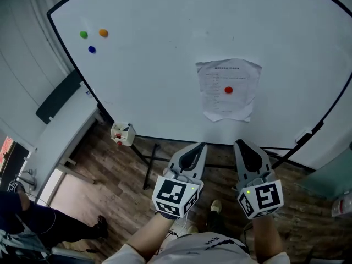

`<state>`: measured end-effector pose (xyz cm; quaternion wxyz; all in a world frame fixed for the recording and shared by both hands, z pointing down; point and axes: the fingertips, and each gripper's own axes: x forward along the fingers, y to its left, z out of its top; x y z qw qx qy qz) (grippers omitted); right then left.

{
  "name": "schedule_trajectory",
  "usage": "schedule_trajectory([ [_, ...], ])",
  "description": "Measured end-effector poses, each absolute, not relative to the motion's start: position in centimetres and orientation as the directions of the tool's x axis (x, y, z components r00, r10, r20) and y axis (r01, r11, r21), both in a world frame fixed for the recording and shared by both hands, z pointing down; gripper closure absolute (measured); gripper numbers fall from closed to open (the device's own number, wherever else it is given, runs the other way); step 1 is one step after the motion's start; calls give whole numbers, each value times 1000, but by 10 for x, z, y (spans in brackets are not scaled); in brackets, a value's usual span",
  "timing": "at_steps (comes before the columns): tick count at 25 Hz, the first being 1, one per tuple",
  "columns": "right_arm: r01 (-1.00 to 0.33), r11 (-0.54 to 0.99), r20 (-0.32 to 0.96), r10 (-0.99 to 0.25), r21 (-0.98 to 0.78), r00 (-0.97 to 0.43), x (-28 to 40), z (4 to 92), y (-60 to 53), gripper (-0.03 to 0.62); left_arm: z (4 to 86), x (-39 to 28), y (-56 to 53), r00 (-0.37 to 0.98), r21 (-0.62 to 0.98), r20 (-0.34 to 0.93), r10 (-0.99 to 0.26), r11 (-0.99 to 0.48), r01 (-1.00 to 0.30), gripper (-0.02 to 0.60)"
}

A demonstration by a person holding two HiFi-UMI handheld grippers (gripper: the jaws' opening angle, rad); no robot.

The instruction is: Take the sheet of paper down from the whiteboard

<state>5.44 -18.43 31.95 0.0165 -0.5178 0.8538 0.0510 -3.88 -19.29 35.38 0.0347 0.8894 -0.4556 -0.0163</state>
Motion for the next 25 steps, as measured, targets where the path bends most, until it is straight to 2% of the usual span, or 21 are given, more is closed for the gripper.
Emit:
schedule_trajectory([
  [12, -823, 562, -79, -820, 78, -567, 65, 324, -318, 579, 361, -32, -319, 463, 61, 28, -886, -461, -885, 568],
  [18, -830, 548, -69, -829, 99, -556, 68, 333, -347, 572, 375, -35, -356, 463, 66, 57, -885, -459, -886, 567],
  [24, -867, 485, -56, -868, 117, -493, 67, 337, -360, 528, 387, -42, -380, 503, 76, 64, -862, -499, -863, 562],
  [25, -875, 469, -57, -877, 123, -478, 67, 337, -361, 522, 390, -43, -383, 514, 82, 69, -855, -509, -857, 545],
])
